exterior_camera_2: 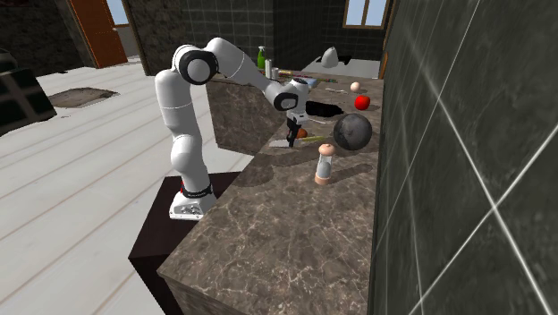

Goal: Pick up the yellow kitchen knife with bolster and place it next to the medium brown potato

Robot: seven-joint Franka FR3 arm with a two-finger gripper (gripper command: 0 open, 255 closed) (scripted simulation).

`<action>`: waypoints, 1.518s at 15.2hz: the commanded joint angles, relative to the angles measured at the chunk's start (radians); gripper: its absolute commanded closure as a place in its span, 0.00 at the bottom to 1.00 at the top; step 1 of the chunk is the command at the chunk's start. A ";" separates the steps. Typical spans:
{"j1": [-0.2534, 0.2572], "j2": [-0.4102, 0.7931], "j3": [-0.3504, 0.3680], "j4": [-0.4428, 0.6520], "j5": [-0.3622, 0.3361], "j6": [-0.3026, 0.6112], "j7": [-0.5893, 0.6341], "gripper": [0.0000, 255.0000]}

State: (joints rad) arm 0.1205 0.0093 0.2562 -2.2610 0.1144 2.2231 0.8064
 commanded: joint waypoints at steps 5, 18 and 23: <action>0.000 0.018 0.000 -0.011 -0.003 0.028 0.000 1.00; -0.005 -0.035 -0.005 0.039 0.004 -0.073 -0.007 0.00; -0.007 -0.046 -0.007 0.054 0.005 -0.100 -0.008 0.00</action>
State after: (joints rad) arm 0.1138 -0.0361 0.2495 -2.2088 0.1194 2.1258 0.7985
